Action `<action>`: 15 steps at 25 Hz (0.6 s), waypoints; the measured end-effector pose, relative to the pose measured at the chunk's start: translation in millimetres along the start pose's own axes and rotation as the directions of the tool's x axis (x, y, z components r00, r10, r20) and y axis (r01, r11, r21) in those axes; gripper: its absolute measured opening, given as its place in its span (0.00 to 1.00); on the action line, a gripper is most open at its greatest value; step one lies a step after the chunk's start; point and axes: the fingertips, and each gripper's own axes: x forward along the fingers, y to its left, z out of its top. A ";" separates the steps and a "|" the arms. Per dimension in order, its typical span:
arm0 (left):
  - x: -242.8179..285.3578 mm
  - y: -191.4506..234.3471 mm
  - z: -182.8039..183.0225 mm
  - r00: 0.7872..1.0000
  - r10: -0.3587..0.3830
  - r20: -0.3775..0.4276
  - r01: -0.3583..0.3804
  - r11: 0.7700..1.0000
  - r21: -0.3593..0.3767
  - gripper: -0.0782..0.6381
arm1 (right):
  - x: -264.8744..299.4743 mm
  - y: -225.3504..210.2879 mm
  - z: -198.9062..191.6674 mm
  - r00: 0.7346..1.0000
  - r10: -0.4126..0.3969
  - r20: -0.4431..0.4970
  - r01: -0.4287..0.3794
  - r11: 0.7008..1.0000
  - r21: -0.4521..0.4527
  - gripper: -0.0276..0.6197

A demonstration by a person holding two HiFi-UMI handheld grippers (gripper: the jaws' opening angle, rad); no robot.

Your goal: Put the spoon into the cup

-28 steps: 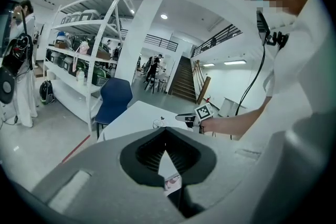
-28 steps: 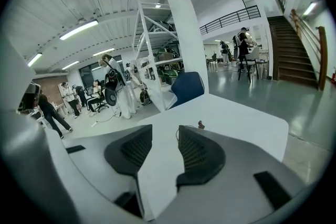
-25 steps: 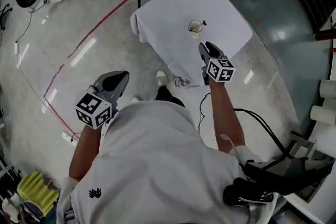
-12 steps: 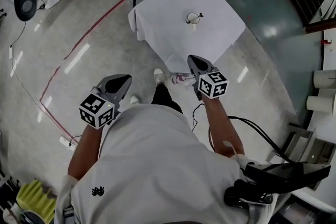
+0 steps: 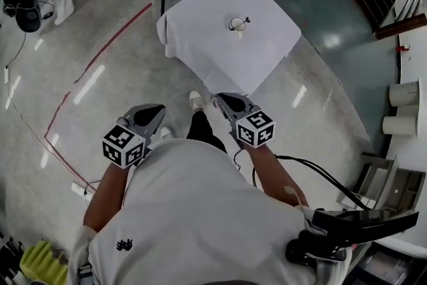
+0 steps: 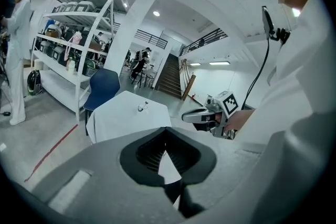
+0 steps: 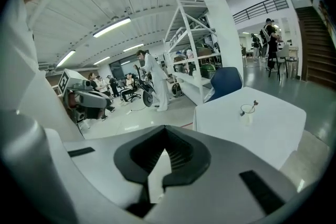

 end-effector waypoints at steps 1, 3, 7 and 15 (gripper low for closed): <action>-1.9 -1.2 -0.8 1.000 -0.002 -0.001 0.002 1.000 0.002 0.12 | -0.1 6.2 -0.8 1.000 0.009 -0.004 -0.009 1.000 -0.003 0.05; -4.0 -2.8 0.8 1.000 0.000 0.000 0.000 1.000 0.005 0.12 | -0.6 14.3 0.0 1.000 0.027 -0.011 -0.027 1.000 -0.014 0.05; -10.3 -1.4 4.0 1.000 0.019 0.010 -0.019 1.000 0.004 0.12 | 3.0 26.2 5.2 0.998 0.064 -0.022 -0.065 0.997 -0.051 0.05; -16.1 10.7 3.4 0.997 0.070 0.015 -0.069 0.997 -0.026 0.12 | 20.0 30.1 18.6 0.993 0.116 -0.032 -0.119 0.989 -0.088 0.05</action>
